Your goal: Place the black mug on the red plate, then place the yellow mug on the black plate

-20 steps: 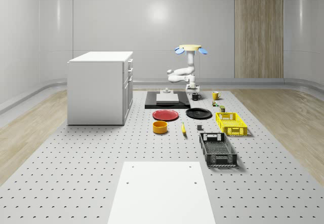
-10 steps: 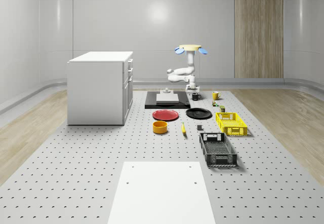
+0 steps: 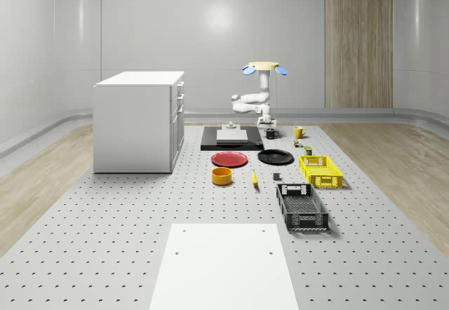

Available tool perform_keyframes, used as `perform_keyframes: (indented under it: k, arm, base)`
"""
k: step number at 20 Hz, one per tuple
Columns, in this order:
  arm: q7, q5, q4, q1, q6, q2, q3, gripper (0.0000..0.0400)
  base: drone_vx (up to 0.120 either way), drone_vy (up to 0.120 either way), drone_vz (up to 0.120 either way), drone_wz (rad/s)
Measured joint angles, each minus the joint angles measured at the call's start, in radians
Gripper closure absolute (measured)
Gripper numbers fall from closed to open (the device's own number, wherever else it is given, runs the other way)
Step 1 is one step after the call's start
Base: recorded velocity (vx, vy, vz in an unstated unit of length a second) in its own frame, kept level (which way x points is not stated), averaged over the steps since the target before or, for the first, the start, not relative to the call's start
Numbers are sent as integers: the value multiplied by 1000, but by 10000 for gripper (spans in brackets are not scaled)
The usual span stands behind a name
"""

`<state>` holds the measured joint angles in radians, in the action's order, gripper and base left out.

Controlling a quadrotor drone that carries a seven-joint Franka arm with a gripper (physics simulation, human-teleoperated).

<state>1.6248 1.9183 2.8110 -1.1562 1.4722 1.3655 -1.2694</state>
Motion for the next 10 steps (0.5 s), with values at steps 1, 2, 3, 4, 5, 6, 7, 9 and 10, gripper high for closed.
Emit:
perform_keyframes:
  k: [1,2,3,4,5,6,7,9,10]
  arm:
    - [1,-1,0,-1,2,3,0,259]
    - [1,-2,0,-2,5,5,-1,266]
    - [2,-4,0,-2,7,8,-1,271]
    - [3,-5,-1,-3,9,10,-2,276]
    - [4,-8,0,-4,11,12,-4,279]
    - [5,-14,1,-5,10,14,-10,281]
    - [7,-23,3,-6,9,16,-19,283]
    - [10,-45,7,-7,4,20,-41,286]
    - [12,-58,9,-9,1,21,-54,287]
  base:
    - [0,0,0,0]
    - [0,0,0,0]
    - [0,0,0,0]
    - [0,0,0,0]
    - [0,0,0,0]
    - [0,0,0,0]
    - [0,0,0,0]
    - [0,0,40,0]
    - [0,0,120,0]
